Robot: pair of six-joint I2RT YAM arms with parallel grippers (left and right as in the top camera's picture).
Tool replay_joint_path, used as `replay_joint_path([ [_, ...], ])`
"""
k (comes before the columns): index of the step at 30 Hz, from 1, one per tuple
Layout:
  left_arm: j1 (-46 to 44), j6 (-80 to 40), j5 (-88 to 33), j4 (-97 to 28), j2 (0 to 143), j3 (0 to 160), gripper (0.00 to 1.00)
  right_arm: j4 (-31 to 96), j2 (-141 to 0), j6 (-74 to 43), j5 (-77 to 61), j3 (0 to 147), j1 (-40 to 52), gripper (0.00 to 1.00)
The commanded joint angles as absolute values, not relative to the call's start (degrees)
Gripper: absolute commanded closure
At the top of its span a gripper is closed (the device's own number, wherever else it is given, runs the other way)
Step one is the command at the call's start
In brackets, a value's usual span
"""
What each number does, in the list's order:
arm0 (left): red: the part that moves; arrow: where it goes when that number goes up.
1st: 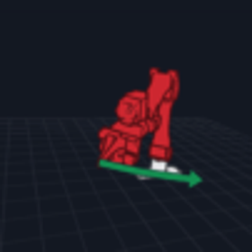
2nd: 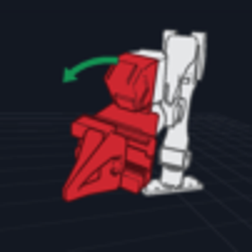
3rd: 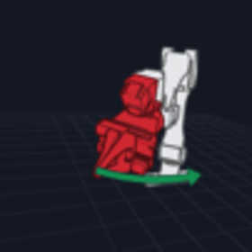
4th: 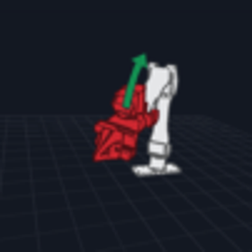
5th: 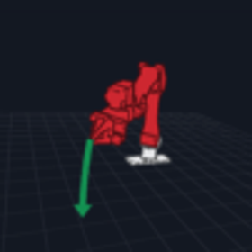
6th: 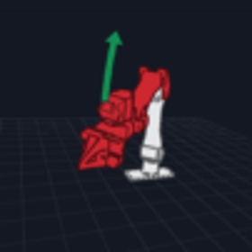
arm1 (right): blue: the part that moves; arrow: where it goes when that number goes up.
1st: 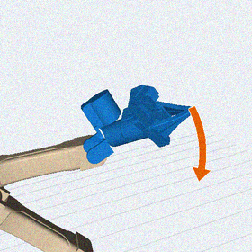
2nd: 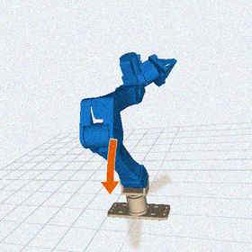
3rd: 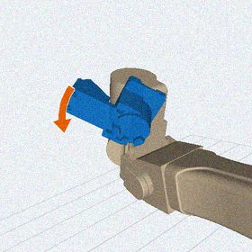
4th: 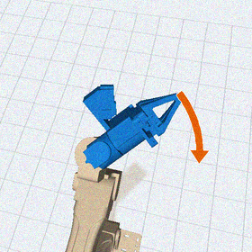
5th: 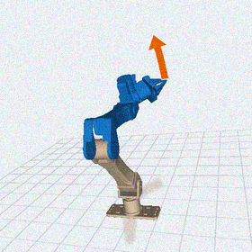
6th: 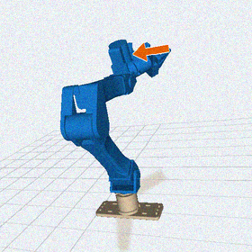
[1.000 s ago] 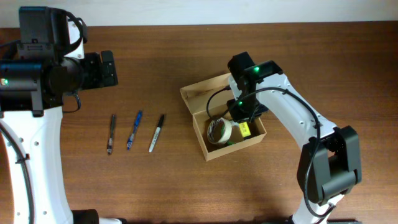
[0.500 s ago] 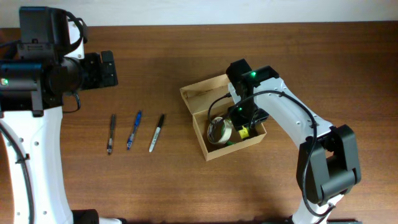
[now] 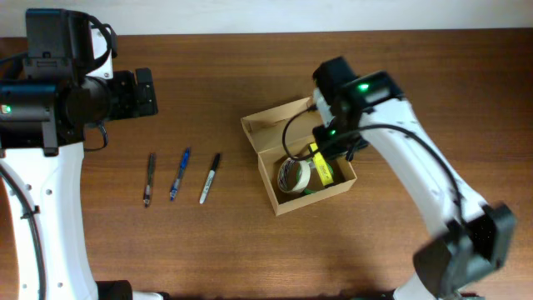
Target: Pack container
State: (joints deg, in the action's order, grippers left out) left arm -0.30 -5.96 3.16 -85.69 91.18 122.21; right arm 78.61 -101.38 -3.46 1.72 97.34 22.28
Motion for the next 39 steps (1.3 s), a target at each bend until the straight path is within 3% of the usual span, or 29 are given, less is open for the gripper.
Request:
replay_joint_path([
  [1, -0.1, -4.6, 2.6, -85.5, 90.5, 122.9, 0.01, 80.0, -96.4, -5.0, 7.0, 102.7, 20.9, 0.96],
  [12, -0.1, -4.2, 4.5, -85.6, 90.5, 122.9, 0.01, 80.9, -97.9, -5.4, 11.2, 97.1, -1.1, 0.96],
  [17, -0.1, -4.2, 4.5, -85.6, 90.5, 122.9, 0.01, 77.7, -97.9, -5.4, 6.9, 89.2, -8.9, 0.96],
  [27, -0.1, -4.2, 4.5, -85.8, 90.5, 122.9, 0.01, 64.3, -97.9, -5.7, -2.6, 67.3, -5.3, 0.96],
  [39, -0.1, -4.2, 4.5, -85.8, 90.5, 122.9, 0.01, 60.4, -97.9, -4.8, -7.0, 65.6, -1.1, 0.96],
])
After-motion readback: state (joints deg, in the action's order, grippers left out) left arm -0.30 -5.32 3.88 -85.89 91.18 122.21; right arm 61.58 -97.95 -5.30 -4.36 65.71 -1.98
